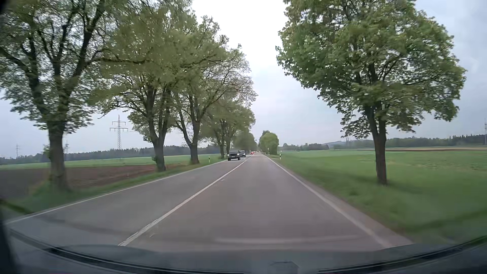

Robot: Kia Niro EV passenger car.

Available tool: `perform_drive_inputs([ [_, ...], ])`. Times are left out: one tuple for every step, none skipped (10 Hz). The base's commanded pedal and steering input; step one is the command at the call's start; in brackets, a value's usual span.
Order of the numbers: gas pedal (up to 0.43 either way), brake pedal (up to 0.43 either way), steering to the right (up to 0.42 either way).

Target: Follow the waypoints while adhering to traffic rules and regulations

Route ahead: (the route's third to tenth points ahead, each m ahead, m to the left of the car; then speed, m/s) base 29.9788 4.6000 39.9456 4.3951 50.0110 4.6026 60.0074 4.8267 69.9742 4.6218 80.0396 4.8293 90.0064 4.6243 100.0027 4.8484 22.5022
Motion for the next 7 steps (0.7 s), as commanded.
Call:
perform_drive_inputs([
  [0.248,0.000,-0.001],
  [0.248,0.000,-0.002],
  [0.248,0.000,-0.002],
  [0.248,0.000,-0.002],
  [0.248,0.000,-0.002],
  [0.248,0.000,-0.002],
  [0.248,0.000,-0.002],
])
